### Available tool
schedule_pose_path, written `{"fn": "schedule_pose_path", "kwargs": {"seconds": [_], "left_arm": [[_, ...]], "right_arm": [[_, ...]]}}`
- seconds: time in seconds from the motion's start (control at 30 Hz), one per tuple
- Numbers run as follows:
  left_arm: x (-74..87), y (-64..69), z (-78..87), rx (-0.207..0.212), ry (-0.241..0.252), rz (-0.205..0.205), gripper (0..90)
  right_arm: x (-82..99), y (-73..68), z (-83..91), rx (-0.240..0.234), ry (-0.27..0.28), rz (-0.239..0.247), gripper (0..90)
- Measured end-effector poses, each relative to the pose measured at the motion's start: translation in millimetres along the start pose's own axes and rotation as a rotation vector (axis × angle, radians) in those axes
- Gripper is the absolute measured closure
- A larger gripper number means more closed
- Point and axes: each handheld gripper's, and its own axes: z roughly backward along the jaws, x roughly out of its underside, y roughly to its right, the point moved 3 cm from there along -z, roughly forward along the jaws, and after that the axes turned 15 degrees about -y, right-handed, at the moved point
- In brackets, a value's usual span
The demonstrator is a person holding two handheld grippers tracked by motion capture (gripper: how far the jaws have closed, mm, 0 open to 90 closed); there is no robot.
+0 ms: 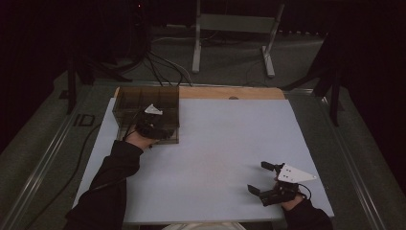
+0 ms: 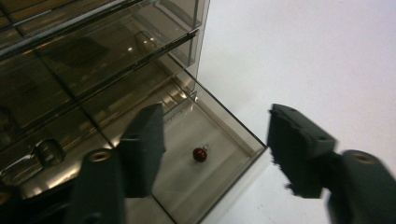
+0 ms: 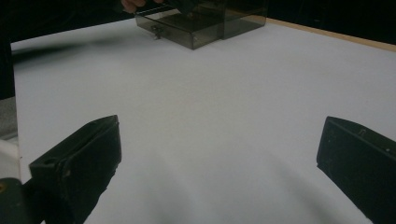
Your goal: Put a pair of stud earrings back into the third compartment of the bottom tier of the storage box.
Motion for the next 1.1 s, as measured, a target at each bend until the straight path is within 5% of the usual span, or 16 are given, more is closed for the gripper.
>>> {"fn": "schedule_pose_path", "kwargs": {"seconds": [0.27, 0.37, 0.53, 0.77, 1.1], "left_arm": [[7.7, 5.2, 14.2, -0.025, 0.038, 0.056, 19.6], [9.0, 5.9, 16.1, -0.015, 0.044, 0.058, 19.5], [20.5, 6.0, 27.3, -0.086, 0.077, 0.121, 19.7], [33.7, 6.3, 31.2, -0.096, 0.094, 0.178, 20.0], [53.8, 15.6, 33.8, -0.141, 0.108, 0.207, 26.2]], "right_arm": [[-0.1, -0.4, 0.2, 0.000, 0.000, 0.000, 0.0], [0.1, -0.4, 0.0, 0.000, -0.001, 0.000, 0.0], [0.0, -0.7, -0.3, -0.001, -0.002, 0.000, 0.0], [-0.2, -0.8, 0.4, -0.004, 0.002, -0.002, 0.0], [-0.3, -1.3, -0.3, -0.007, 0.001, -0.002, 0.0]]}}
